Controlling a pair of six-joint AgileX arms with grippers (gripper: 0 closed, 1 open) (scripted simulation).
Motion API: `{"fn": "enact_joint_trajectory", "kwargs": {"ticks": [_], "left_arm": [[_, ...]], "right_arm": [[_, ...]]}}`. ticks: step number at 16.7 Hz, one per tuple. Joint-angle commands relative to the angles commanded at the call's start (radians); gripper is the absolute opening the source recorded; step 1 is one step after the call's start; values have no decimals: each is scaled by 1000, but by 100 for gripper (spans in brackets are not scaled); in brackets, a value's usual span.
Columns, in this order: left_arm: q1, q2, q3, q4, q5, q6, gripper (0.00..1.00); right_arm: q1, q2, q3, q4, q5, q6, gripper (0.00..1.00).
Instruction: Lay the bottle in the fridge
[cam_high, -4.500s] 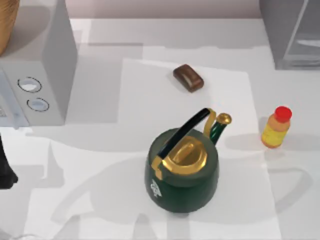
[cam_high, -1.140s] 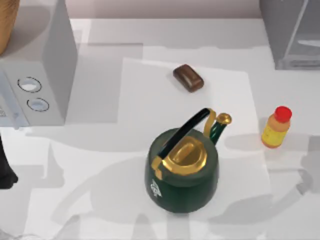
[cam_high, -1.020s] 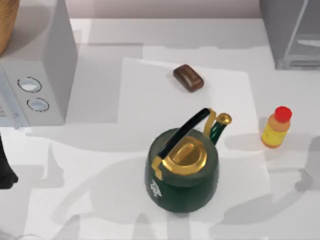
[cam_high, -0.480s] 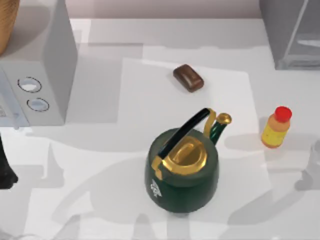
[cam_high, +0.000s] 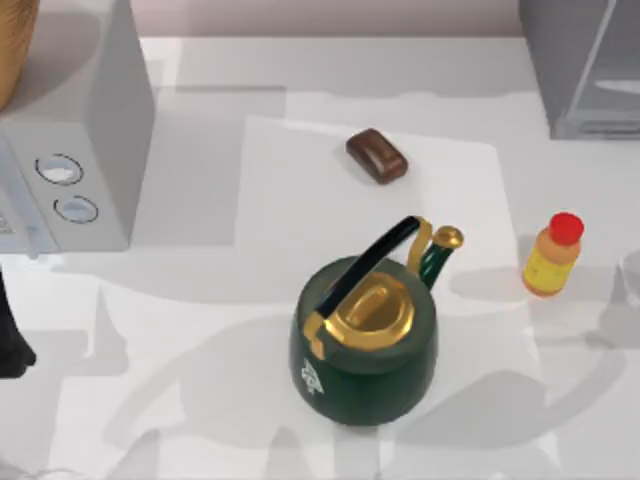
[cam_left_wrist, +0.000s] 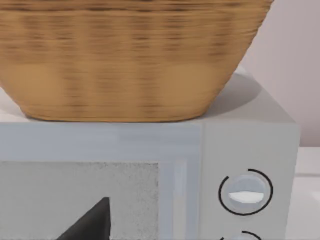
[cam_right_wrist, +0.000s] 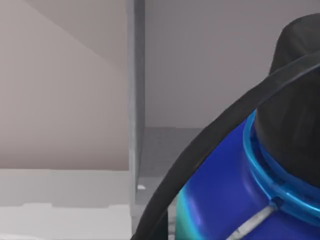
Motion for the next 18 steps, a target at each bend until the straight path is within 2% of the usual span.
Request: {"fn": "enact_joint_trajectory", "kwargs": {"ticks": [4, 13, 18], "left_arm": [[0, 0, 0, 0, 0, 0, 100], [0, 0, 0, 0, 0, 0, 100], [0, 0, 0, 0, 0, 0, 100]], "right_arm": [[-51, 357, 179, 205, -45, 13, 1], [-179, 1405, 622, 712, -156, 30, 1], [-224, 1778, 793, 908, -203, 28, 1]]}}
